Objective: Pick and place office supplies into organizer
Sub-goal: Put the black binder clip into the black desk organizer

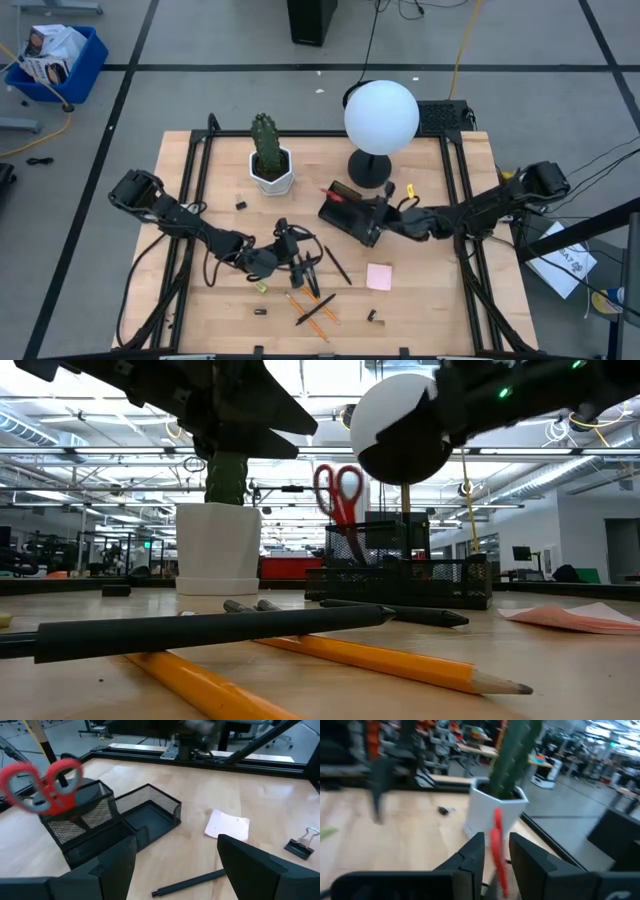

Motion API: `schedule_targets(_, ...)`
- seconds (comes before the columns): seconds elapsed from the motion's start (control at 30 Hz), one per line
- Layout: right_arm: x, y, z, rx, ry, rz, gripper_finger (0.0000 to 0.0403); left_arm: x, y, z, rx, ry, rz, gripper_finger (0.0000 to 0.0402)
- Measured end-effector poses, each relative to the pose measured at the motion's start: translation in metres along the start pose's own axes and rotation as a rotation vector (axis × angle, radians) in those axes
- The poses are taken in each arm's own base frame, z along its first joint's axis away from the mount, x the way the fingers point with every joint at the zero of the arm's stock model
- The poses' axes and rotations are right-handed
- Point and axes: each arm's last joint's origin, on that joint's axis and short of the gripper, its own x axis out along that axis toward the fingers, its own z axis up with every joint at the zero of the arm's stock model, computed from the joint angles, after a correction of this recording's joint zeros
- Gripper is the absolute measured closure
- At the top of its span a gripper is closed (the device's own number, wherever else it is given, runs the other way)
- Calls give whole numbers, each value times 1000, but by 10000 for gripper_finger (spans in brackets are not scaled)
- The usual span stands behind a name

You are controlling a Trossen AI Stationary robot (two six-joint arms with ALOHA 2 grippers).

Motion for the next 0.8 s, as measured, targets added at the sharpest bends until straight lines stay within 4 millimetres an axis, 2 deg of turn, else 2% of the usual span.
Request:
schedule_targets(0.27,-27,17,15,21,-68,120,322,0,-1,3,-74,-23,-13,117)
schedule_targets(0.43,-43,31,16,75,-62,210,324,1,-1,8,-90,-57,-41,117)
schedule_targets(0.67,-69,58,3,77,59,596,319,6,5,14,-126,-96,-29,117)
schedule_targets(0.8,-85,68,-6,97,174,736,318,8,7,15,-140,-89,-42,117)
